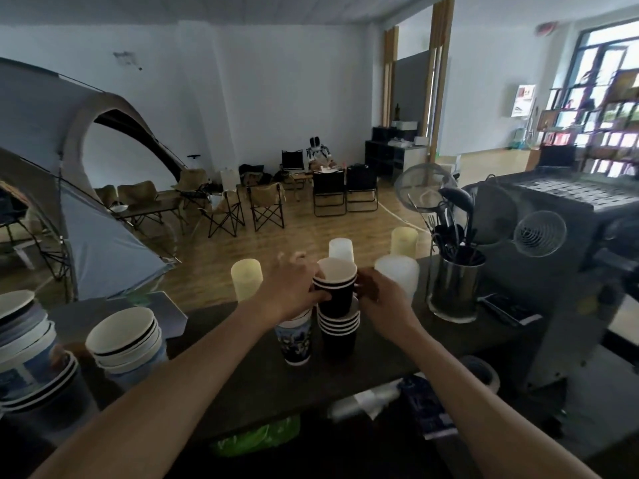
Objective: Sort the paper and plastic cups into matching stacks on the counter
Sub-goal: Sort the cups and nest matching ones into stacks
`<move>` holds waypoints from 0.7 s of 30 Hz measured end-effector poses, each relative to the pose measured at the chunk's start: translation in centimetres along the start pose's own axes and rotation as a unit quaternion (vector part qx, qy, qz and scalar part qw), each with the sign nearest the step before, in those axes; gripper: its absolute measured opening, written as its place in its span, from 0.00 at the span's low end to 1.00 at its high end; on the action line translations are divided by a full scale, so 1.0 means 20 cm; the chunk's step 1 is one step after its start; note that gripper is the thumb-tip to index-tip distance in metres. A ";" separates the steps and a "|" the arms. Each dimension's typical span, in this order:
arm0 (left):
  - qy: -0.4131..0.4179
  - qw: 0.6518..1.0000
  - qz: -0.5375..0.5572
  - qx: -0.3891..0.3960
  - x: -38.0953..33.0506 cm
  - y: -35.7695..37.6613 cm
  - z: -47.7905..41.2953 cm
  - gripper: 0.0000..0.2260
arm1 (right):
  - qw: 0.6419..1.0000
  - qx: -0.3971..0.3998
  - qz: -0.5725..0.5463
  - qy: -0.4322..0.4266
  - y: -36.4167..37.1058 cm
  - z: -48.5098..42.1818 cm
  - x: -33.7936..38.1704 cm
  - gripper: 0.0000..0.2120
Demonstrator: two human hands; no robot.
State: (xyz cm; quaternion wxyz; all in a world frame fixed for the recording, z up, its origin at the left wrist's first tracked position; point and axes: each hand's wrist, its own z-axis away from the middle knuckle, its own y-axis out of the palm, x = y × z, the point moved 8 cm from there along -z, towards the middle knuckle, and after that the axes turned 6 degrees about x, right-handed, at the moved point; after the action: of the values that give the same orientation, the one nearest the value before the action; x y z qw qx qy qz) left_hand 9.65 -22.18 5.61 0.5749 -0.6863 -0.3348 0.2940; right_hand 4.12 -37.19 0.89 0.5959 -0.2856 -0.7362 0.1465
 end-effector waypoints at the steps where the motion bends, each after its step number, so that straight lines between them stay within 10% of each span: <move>1: 0.003 1.000 -0.025 0.011 -0.01 0.04 0.01 0.19 | 1.000 0.016 0.015 0.004 0.02 0.00 -0.02 0.21; 12: 0.003 0.998 0.022 -0.067 0.02 -0.01 0.13 0.26 | 0.995 -0.041 0.067 -0.064 -0.05 0.05 0.13 0.24; 21: -0.164 0.957 0.035 -0.239 0.47 -0.25 0.95 0.19 | 0.977 0.052 0.028 -0.204 0.30 0.03 0.67 0.23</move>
State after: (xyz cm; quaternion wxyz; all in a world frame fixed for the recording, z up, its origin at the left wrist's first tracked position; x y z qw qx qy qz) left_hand -0.23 -2.82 7.31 0.3211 -0.7571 -0.4607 0.3339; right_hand 3.23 -24.41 8.05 0.4430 -0.2386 -0.8253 0.2563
